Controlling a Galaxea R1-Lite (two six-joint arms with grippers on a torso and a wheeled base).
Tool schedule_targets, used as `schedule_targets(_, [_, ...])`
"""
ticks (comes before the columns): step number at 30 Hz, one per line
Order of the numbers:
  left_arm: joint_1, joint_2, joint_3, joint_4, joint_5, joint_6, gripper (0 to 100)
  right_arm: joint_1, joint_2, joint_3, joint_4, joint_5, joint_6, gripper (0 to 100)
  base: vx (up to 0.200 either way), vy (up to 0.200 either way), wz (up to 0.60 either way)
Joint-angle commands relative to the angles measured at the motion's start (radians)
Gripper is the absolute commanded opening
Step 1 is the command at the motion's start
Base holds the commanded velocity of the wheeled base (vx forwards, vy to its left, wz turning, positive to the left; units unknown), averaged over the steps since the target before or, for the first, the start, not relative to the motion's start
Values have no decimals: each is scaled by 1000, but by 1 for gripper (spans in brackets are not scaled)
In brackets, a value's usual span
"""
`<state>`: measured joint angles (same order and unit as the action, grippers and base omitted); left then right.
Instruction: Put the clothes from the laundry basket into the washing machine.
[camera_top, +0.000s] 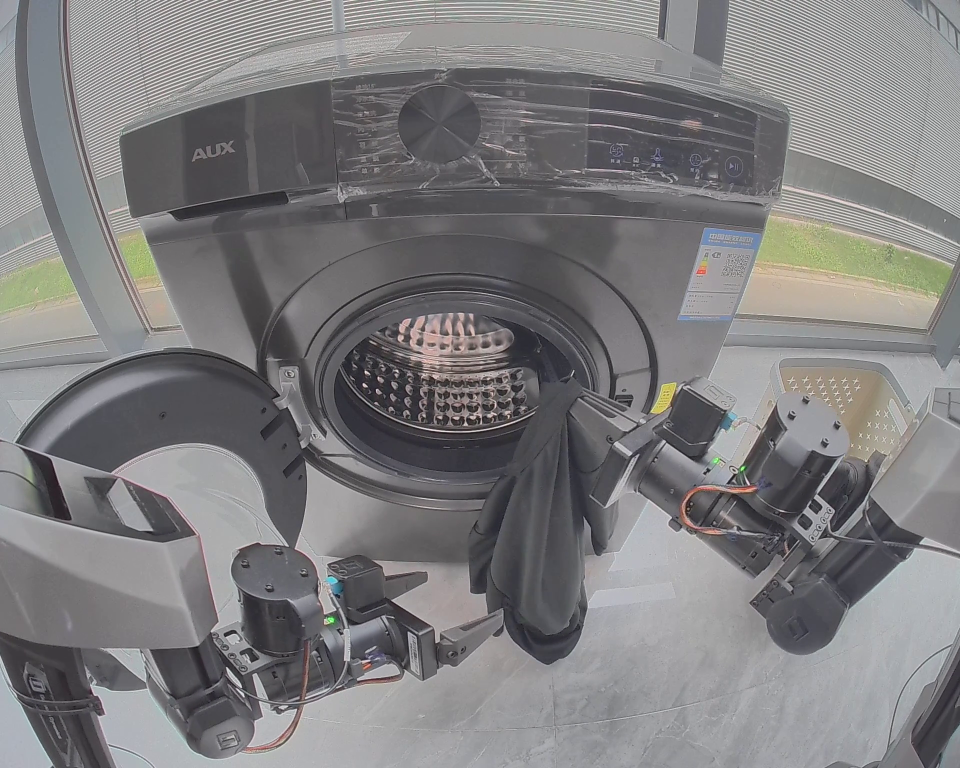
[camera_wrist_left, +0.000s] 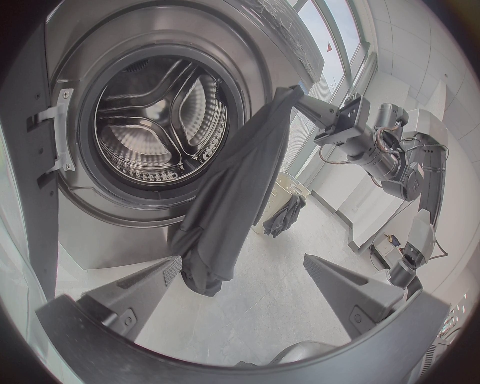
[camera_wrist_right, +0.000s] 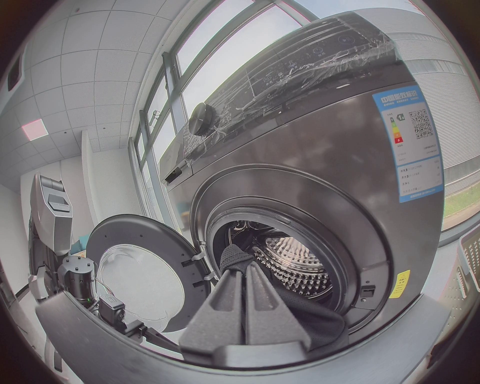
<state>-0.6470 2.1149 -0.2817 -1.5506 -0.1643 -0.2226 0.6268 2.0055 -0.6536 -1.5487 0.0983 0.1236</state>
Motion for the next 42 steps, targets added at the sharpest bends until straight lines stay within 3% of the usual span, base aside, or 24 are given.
schedule_targets(1, [7,42,-30,0,-1,2,100,11,35,-37,2,-2,1,0,0,0,0])
schedule_targets(11, [13,68,-57,0,6,14,100,31,30,-75,38,-29,37,0,0,0,0])
schedule_targets(16, [46,93,-111,0,8,60,100,48,32,-75,38,-42,39,0,0,0,0])
schedule_targets(42, [67,212,-281,0,0,60,100,67,36,-67,22,-46,39,0,0,0,0])
